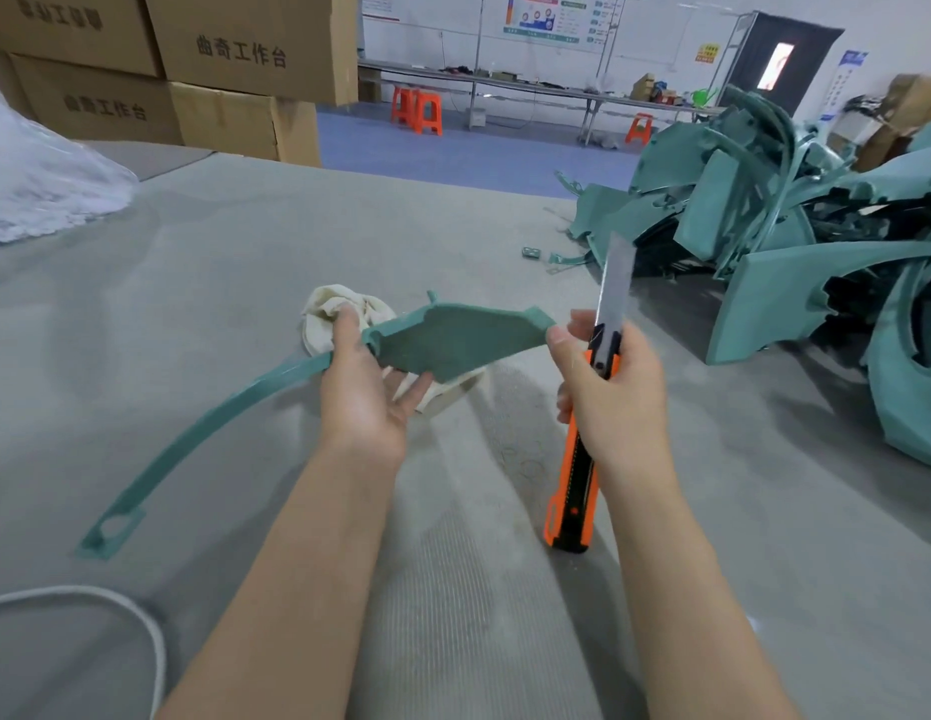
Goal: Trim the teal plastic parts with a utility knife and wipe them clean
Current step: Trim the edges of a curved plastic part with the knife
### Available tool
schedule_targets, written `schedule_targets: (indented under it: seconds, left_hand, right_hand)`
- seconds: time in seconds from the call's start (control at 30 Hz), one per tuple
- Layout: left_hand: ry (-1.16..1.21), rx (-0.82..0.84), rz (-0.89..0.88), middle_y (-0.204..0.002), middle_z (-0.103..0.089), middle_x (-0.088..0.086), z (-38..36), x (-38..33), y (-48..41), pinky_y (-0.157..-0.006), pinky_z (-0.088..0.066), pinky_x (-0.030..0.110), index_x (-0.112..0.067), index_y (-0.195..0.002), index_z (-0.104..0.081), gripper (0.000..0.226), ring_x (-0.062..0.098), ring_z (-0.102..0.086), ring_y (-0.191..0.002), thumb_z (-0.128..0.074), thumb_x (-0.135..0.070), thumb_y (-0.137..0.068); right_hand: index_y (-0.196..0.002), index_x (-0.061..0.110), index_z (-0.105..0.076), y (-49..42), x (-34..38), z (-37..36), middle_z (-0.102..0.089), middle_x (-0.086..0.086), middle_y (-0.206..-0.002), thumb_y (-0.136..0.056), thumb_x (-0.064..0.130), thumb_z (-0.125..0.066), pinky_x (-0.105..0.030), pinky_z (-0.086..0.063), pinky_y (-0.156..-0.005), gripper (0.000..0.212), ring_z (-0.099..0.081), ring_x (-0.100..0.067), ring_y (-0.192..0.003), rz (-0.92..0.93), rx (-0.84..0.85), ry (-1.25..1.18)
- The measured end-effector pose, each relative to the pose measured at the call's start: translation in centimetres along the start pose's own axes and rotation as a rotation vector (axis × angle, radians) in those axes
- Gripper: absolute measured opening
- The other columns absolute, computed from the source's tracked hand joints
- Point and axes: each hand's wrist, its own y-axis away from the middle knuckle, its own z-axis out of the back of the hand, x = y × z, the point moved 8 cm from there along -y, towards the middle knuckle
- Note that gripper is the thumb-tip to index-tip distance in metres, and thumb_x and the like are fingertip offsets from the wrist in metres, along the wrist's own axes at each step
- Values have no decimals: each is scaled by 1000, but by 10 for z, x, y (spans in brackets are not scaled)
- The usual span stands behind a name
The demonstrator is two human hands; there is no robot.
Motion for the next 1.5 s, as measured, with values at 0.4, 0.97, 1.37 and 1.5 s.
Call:
schedule_targets:
  seconds: [0.4,0.97,1.37,1.5]
  left_hand:
    - [-268,129,-243,-102,-72,0,-15,-9,-1,-85,-55,37,-17,-101,-62,11,17,-69,-95,-58,-10,-93]
    - [-59,318,115,-114,-71,5,-27,10,12,-93,-53,43,-14,-125,-61,33,20,-68,-104,-59,-13,-92]
    - [46,301,193,-85,-75,3,-27,12,14,-61,-60,32,-13,-98,-65,12,16,-72,-72,-57,-8,-91]
    - [99,290,230,-70,-73,5,-28,12,18,-41,-51,23,-9,-93,-62,10,16,-70,-56,-54,-5,-92]
  right_hand:
    - [-85,7,-57,-1,-12,-1,-63,1,-66,-92,21,-64,-21,-42,-42,17,-46,-11,-41,-150,78,-1]
    - [-81,15,-51,5,1,-2,-56,3,-55,-104,47,-30,-21,-40,-40,44,-47,-13,-41,-101,46,-174]
    - [-67,12,-48,5,8,-6,-53,0,-53,-105,41,-34,-22,-38,-39,50,-46,-16,-42,43,67,-45]
    - [-66,13,-48,6,8,-9,-53,-1,-53,-104,42,-35,-22,-37,-38,50,-46,-15,-42,58,85,-42]
